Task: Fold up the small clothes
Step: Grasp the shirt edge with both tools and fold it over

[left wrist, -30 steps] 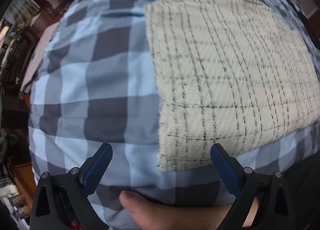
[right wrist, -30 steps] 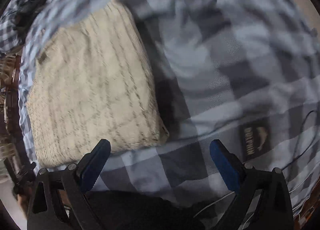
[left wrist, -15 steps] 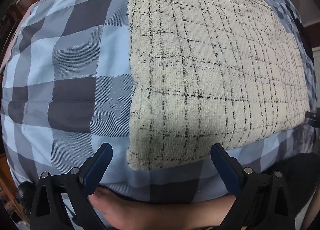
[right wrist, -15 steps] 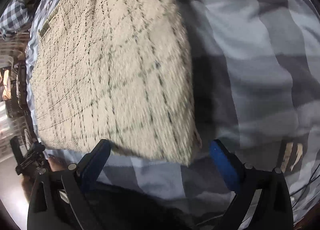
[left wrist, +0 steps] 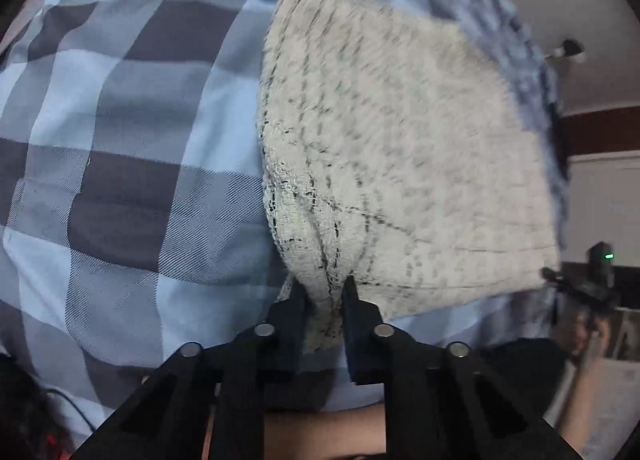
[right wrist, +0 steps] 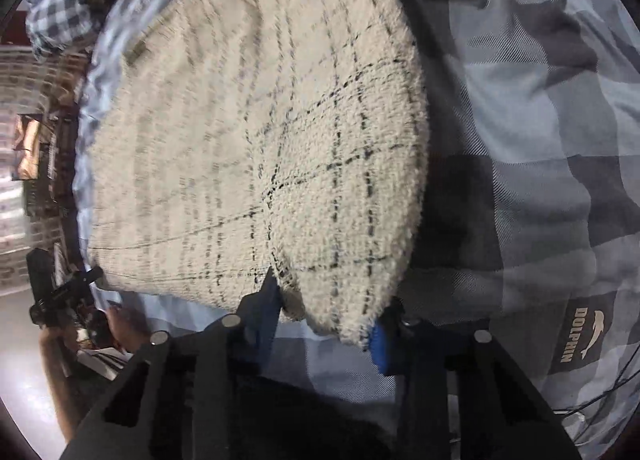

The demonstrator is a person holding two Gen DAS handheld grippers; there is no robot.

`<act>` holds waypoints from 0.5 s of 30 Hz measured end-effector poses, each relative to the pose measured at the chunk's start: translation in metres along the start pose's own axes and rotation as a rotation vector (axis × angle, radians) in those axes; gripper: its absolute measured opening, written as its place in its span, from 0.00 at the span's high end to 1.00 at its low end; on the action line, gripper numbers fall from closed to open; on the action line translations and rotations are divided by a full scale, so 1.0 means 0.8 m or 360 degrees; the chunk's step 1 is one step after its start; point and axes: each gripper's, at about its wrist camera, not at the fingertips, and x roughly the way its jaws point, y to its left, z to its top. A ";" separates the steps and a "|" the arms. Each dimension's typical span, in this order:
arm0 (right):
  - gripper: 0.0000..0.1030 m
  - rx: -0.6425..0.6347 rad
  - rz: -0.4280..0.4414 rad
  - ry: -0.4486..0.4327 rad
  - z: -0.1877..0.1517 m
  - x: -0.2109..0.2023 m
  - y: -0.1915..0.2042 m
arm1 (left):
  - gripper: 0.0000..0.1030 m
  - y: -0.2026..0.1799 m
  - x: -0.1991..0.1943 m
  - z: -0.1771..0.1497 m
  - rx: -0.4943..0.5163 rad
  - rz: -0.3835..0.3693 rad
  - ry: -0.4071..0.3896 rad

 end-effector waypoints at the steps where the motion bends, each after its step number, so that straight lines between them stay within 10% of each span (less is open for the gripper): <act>1: 0.71 0.0004 0.0019 -0.0021 -0.002 -0.006 -0.001 | 0.88 -0.001 -0.012 -0.004 0.0017 -0.0043 -0.0046; 15: 0.91 -0.0142 0.0157 -0.0272 -0.037 -0.083 0.018 | 0.90 -0.041 -0.125 -0.029 0.0322 -0.0054 -0.0152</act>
